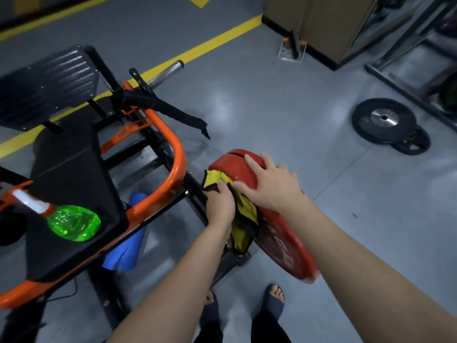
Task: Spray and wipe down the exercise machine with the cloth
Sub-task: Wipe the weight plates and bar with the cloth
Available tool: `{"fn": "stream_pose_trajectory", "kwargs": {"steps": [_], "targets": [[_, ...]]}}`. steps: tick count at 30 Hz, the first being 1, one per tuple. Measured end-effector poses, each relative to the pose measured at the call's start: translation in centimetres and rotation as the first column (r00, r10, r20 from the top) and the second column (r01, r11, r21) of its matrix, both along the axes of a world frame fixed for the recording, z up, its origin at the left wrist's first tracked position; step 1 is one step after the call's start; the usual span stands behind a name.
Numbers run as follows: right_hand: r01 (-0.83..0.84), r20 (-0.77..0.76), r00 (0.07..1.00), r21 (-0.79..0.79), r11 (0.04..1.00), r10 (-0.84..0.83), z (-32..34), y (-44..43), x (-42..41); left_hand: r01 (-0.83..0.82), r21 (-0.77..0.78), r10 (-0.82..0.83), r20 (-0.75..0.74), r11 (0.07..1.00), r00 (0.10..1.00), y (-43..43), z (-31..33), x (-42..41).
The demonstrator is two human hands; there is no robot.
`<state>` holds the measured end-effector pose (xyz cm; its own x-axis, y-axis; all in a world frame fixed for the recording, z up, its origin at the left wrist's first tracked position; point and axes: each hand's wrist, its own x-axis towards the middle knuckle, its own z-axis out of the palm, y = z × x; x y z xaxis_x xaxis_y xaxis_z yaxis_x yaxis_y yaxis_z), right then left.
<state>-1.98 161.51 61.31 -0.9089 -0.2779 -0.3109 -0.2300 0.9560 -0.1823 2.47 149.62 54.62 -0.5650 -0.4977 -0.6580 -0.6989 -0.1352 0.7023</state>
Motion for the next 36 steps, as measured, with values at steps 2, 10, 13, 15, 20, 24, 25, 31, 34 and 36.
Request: {"fn": "stream_pose_trajectory", "kwargs": {"steps": [2, 10, 13, 15, 20, 24, 25, 31, 34, 36], "targets": [[0.007, -0.119, 0.993, -0.023, 1.0, -0.01, -0.4, 3.7, 3.9, -0.028, -0.011, 0.029, 0.003, 1.0, 1.0, -0.7, 0.6, -1.1], [0.057, -0.296, 0.952, -0.085, 0.995, -0.079, -1.2, 2.0, 1.2, 0.125, -0.108, -0.126, -0.006, 0.986, 0.992, 1.3, 2.9, 1.9], [0.054, -0.263, 0.963, 0.009, 0.999, -0.049, -1.3, -3.2, -4.1, 0.168, -0.134, -0.173, -0.028, 0.977, 0.985, 1.1, 2.1, 2.4], [0.002, -0.205, 0.979, 0.047, 0.999, 0.008, -1.6, -5.7, -5.5, 0.189, -0.143, -0.195, -0.032, 0.972, 0.98, 0.3, 1.6, 2.1], [0.046, -0.191, 0.98, -0.078, 0.996, -0.061, -2.5, -4.4, -4.9, 0.163, -0.142, -0.16, 0.03, 0.976, 0.987, -0.5, 1.0, 1.2], [0.052, -0.265, 0.962, -0.036, 0.998, -0.06, -1.7, -1.0, 1.4, 0.115, -0.1, -0.108, 0.071, 0.988, 0.992, -0.1, 1.3, 0.6], [0.063, -0.301, 0.951, -0.013, 0.998, -0.063, -1.6, 0.5, 3.3, 0.118, -0.097, -0.111, 0.069, 0.988, 0.991, 0.1, 1.5, 0.6], [-0.021, -0.365, 0.931, -0.026, 0.999, 0.01, -3.1, 5.7, 7.9, 0.083, -0.082, -0.08, 0.042, 0.993, 0.996, 0.7, 2.1, 1.6], [0.0, -0.407, 0.913, -0.037, 0.999, -0.015, -3.3, 4.8, 7.7, 0.093, -0.145, -0.096, -0.013, 0.985, 0.995, 1.2, 2.1, 2.1], [0.012, -0.425, 0.905, -0.018, 1.0, -0.019, -3.3, 3.9, 7.2, 0.098, -0.186, -0.11, -0.054, 0.978, 0.992, 1.6, 2.1, 2.6]]}}
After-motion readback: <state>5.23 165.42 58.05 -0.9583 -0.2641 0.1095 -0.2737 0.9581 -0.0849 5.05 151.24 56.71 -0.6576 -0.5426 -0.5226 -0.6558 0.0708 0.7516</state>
